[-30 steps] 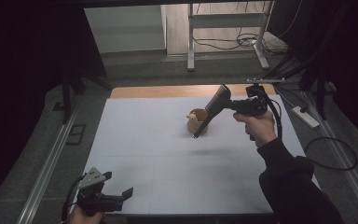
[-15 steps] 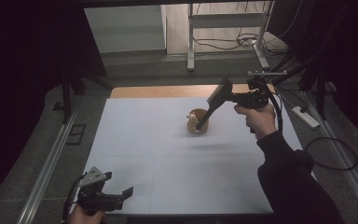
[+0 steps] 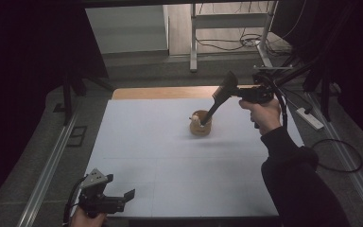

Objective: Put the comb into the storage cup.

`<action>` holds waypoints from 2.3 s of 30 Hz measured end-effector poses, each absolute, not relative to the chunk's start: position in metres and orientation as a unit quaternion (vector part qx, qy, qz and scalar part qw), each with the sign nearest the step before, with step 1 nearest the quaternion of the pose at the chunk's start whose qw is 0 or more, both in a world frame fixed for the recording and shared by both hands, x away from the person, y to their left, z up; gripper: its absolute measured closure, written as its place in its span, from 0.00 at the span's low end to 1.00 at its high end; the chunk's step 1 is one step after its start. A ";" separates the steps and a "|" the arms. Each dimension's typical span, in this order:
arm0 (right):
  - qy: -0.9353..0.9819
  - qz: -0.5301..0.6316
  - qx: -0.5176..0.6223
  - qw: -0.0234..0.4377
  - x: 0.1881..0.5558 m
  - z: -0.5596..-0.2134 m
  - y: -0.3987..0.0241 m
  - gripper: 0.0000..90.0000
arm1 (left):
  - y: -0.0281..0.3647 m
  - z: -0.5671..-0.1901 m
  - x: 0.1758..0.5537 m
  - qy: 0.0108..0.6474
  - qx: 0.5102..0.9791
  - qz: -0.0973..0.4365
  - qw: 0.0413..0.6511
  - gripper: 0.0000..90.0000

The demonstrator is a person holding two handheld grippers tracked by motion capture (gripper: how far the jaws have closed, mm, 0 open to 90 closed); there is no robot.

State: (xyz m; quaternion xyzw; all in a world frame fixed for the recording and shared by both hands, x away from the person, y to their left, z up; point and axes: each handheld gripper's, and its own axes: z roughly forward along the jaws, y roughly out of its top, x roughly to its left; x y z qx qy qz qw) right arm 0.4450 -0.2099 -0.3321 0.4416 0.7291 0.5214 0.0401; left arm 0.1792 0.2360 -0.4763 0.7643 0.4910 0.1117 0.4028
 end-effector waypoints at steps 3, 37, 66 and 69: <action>0.728 0.520 0.444 0.044 0.447 -0.331 -0.211 0.93 | 0.236 -0.476 0.179 0.492 0.764 0.112 0.402 0.00; 0.724 0.499 0.470 0.077 0.474 -0.342 -0.204 0.93 | 0.234 -0.477 0.182 0.495 0.770 0.106 0.389 0.00; 0.732 0.485 0.471 0.087 0.482 -0.362 -0.190 0.93 | 0.235 -0.477 0.182 0.505 0.767 0.112 0.380 0.00; 0.732 0.484 0.472 0.086 0.482 -0.365 -0.189 0.93 | 0.235 -0.477 0.183 0.505 0.767 0.111 0.379 0.00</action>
